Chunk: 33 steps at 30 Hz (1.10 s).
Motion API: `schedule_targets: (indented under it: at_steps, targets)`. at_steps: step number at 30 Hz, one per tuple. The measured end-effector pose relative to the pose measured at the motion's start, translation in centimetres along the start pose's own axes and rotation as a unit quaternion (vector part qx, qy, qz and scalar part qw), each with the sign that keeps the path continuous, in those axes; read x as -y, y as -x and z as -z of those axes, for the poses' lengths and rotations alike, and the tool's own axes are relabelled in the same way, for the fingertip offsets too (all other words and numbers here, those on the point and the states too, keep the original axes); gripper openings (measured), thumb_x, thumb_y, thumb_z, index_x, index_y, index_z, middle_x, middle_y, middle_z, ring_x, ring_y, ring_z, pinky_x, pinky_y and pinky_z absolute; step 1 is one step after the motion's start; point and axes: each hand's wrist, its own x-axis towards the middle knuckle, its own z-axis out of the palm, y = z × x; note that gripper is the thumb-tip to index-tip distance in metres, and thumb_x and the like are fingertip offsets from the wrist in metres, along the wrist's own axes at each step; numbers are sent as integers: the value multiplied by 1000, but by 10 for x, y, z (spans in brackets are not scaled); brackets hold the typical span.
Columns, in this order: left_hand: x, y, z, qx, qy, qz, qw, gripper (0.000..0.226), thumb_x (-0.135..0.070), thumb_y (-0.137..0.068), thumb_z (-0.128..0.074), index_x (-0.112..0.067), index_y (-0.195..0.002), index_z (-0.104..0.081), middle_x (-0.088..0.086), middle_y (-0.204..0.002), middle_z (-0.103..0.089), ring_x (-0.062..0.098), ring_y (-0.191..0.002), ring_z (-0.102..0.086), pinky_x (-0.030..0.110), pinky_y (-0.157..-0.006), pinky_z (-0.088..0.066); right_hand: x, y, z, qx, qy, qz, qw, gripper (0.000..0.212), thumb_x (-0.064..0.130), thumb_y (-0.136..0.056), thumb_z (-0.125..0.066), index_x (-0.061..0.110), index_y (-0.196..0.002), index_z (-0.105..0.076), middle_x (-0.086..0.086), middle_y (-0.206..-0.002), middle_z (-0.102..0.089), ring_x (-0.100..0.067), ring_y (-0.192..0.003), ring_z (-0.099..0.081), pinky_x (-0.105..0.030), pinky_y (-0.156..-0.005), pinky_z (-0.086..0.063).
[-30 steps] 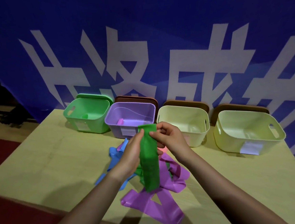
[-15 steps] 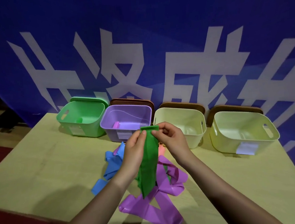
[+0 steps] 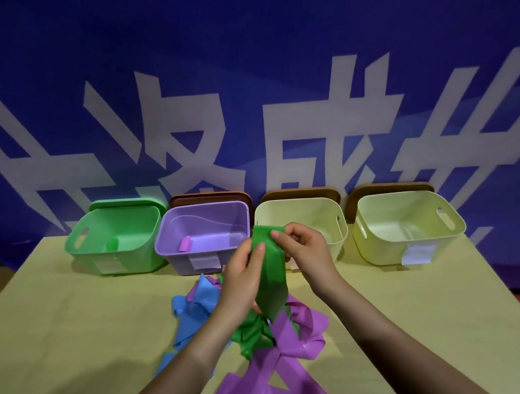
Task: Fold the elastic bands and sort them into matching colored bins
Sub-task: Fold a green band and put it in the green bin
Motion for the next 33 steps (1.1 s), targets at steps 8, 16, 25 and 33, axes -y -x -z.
schedule_targets:
  at_steps: [8,16,25,33]
  targets:
    - [-1,-10,-5,24,30,21,999,24,-16,-101,-44,-4,-92,-63,6,-80,-63,15,-76,-58,20,-68,-44,4,-1,14,14,25,43,999,15,-3,-86,-64,12,-83,-67,-8,-66,-55,-17,-66,-54,-32,-67,-49]
    - [-10,-4,-9,31,237,169,956,28,-13,-100,-36,-1,-100,-62,16,-87,-68,23,-77,-65,35,-77,-50,4,3,45,103,315,266,905,18,14,-89,-60,14,-101,-74,6,-85,-65,-5,-78,-58,-17,-72,-46]
    - [2,10,-14,8,151,128,980,18,-12,-96,-52,-9,-102,-68,19,-103,-70,31,-98,-65,43,-94,-48,2,2,60,169,336,284,882,29,6,-86,-53,15,-106,-72,3,-94,-65,-9,-90,-60,-21,-78,-46]
    - [13,22,-16,-72,-66,-44,994,19,-19,-94,-57,-29,-80,-65,-15,-67,-63,-1,-67,-56,20,-64,-43,-9,16,32,98,172,56,979,5,13,-85,-71,17,-87,-73,-7,-77,-69,-28,-73,-61,-41,-70,-53]
